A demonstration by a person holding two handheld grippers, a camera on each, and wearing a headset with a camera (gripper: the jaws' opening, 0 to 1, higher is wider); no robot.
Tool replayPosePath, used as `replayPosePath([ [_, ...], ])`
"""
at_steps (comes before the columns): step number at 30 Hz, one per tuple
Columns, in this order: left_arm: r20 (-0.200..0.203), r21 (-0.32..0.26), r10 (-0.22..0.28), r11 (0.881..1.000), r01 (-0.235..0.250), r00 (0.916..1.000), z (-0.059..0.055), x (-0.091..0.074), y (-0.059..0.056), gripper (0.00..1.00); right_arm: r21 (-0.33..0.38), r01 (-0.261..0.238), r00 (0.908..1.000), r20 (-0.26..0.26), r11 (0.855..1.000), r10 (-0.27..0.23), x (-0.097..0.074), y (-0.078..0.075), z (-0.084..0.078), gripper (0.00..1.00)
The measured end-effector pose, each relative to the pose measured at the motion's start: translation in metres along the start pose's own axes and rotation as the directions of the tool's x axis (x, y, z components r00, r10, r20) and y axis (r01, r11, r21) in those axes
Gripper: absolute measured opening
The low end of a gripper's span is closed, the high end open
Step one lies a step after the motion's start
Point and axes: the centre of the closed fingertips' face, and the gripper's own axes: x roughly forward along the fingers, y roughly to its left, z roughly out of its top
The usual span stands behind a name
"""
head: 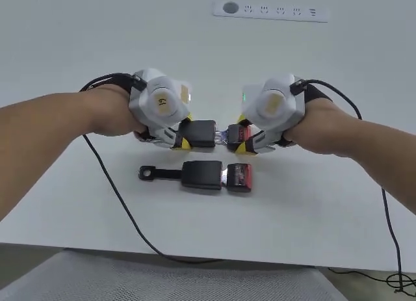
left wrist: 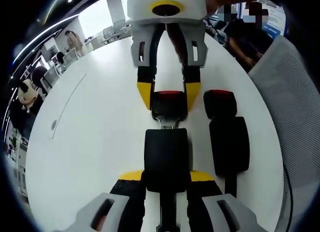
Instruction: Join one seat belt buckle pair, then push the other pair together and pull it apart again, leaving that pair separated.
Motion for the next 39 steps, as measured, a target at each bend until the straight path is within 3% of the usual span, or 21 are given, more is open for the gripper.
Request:
replayPosePath([
  [21, 0.011, -0.004, 0.005, 1.000, -0.005, 0.9999, -0.001, 0.000, 0.000, 0.31, -0.022, 0.006, 1.0000, 0.000, 1.000, -0.006, 0.008, 0.000, 0.015, 0.29],
  [39, 0.018, -0.001, -0.004, 1.000, 0.004, 0.9998, 0.001, -0.001, 0.000, 0.31, -0.021, 0.004, 1.0000, -0.008, 1.000, -0.004, 0.004, 0.001, 0.016, 0.29],
])
